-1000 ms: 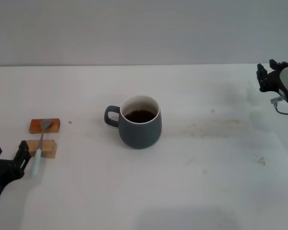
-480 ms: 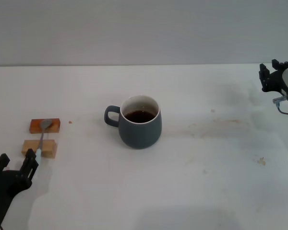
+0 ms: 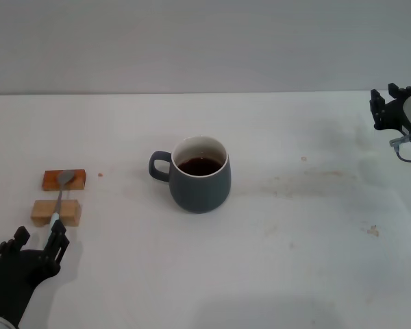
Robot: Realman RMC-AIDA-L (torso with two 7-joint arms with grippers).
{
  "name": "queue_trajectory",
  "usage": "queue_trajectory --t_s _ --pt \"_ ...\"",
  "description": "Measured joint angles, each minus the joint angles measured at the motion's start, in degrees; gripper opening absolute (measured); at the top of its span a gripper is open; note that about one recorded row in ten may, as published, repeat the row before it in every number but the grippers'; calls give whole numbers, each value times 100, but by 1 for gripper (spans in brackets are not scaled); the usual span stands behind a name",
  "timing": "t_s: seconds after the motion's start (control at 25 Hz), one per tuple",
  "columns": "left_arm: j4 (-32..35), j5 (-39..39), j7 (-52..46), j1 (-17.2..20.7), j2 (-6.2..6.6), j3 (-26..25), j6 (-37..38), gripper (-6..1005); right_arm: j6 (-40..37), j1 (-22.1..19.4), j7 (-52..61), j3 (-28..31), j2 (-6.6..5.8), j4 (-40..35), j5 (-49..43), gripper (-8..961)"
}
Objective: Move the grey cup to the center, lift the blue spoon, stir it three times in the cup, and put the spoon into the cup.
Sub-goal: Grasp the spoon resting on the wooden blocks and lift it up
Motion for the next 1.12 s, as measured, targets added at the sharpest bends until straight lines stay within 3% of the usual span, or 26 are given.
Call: queue_trajectory --t_s 0.4,1.12 --pt "127 -621 611 -132 -8 281 39 574 49 -8 -136 60 -1 19 0 293" --pt "358 -964 702 -263 -5 517 189 568 54 -6 -147 62 1 19 0 293"
